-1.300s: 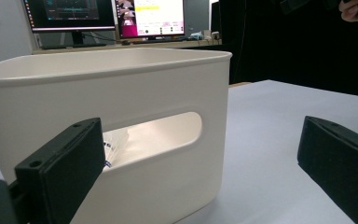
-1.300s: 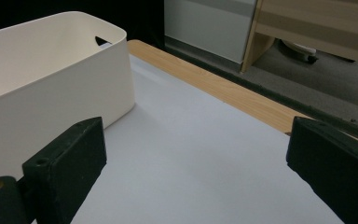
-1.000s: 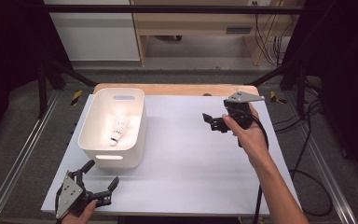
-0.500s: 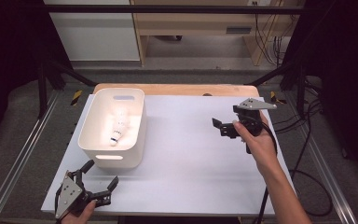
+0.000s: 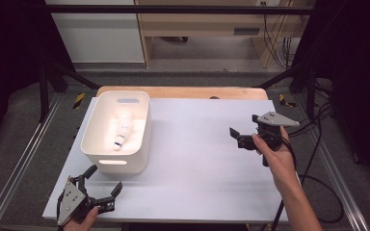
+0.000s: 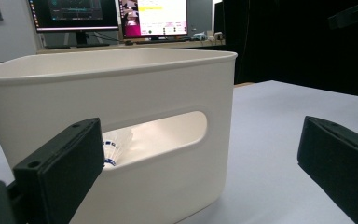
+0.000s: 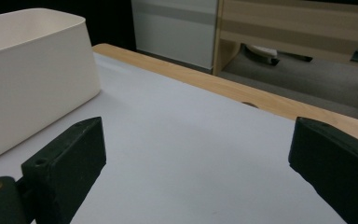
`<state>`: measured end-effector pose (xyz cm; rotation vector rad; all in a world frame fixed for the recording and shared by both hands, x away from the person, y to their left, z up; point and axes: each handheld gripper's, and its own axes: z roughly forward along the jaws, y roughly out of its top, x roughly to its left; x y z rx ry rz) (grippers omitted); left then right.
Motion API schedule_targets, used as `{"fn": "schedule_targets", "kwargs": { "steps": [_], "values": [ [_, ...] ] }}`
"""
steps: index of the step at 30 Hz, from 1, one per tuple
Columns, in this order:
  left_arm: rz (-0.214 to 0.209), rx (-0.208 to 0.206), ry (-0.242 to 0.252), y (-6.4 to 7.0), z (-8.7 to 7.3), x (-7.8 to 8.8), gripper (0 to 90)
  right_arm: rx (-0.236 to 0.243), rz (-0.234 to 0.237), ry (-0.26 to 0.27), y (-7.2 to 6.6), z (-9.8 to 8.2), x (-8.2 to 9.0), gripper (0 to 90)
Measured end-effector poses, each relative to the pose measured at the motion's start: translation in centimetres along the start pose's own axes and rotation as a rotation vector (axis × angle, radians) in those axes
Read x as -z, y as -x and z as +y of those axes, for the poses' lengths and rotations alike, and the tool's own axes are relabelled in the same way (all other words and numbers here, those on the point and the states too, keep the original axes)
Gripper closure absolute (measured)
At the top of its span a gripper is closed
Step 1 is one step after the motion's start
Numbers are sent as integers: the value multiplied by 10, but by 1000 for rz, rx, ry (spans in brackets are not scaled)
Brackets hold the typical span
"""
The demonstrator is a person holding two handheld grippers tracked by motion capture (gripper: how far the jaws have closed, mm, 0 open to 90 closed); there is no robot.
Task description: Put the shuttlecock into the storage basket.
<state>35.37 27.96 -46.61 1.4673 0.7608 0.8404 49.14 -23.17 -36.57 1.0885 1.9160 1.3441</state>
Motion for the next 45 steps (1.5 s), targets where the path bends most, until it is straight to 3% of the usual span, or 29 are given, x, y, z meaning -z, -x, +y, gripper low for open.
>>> {"fn": "schedule_targets", "kwargs": {
  "steps": [5, 28, 45],
  "values": [
    [0, -2, -2, 0, 0, 0, 6, -5, -31, 35, 3, -10, 8, 43],
    [-3, -1, -4, 1, 0, 0, 6, -11, -83, 63, 7, -63, 36, 43],
    [-5, 8, -2, 2, 0, 0, 6, 14, -105, 93, 5, -93, 43, 42]
  ]
}}
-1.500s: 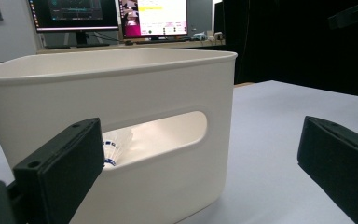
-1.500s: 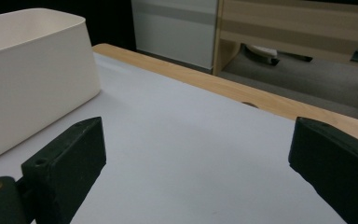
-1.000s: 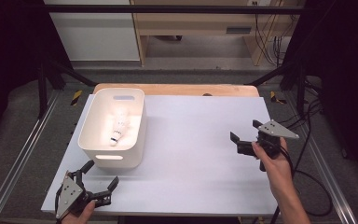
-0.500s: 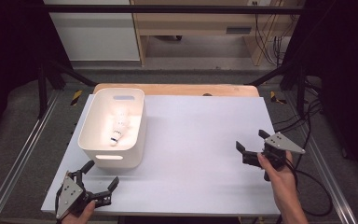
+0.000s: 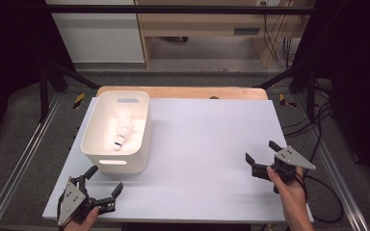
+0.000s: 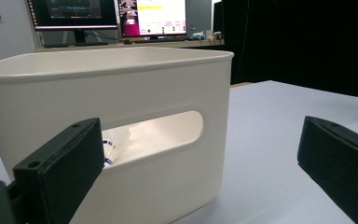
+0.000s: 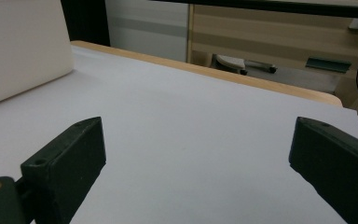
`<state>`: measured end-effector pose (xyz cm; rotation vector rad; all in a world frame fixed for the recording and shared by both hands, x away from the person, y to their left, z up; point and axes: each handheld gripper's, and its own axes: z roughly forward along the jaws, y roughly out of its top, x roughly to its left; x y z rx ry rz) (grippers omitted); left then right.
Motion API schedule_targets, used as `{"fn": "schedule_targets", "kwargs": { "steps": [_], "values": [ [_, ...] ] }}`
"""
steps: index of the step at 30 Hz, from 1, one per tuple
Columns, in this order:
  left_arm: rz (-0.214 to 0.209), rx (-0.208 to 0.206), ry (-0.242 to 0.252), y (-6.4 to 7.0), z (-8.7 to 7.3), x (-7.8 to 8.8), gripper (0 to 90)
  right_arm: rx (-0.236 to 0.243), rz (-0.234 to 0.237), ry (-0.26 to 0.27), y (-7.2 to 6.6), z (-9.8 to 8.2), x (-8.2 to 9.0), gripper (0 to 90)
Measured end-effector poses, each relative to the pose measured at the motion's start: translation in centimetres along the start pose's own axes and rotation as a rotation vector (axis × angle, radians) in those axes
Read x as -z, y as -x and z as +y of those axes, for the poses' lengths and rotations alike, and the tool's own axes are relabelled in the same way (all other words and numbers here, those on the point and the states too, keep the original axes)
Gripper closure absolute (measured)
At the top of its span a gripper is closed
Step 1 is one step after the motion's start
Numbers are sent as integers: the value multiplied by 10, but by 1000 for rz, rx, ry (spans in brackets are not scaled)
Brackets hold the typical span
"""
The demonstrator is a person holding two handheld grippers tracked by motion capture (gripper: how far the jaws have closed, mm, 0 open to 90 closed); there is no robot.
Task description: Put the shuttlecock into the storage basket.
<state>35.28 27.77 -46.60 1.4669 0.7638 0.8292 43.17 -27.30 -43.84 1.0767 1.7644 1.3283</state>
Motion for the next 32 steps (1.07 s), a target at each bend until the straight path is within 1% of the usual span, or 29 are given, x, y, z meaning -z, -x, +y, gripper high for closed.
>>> {"fn": "schedule_targets", "kwargs": {
  "steps": [6, 10, 15, 19, 20, 22, 24, 26, 28, 29, 32],
  "values": [
    [-1, 9, 2, 0, 0, 0, 6, 5, 3, 8, 0, -9, 1, 41],
    [1, 32, 13, -2, 0, 1, 7, 6, 13, 22, -2, -12, 0, 41],
    [1, 35, 17, -2, 1, 1, 7, 10, 46, 36, -8, -17, -2, 40],
    [-10, 33, 18, 2, 2, 0, 7, 12, 66, 40, -12, -20, -4, 38],
    [-16, 48, 20, 2, 2, 0, 7, 19, 71, 40, -14, -21, -4, 38],
    [-19, 84, 28, 1, 2, -1, 8, 15, 78, 42, -16, -22, -5, 38],
    [-14, 77, 27, 1, 2, -1, 9, 20, 90, 48, -19, -24, -7, 38],
    [-12, 68, 22, 1, 2, -1, 9, 8, 102, 54, -21, -26, -8, 38],
    [-8, 61, 23, 1, 2, -2, 9, 7, 106, 54, -23, -27, -10, 38],
    [-8, 61, 23, 1, 2, -2, 9, 18, 113, 52, -24, -28, -11, 38],
    [-5, 58, 21, 1, 2, -2, 9, 23, 112, 50, -25, -29, -10, 39]
  ]
}}
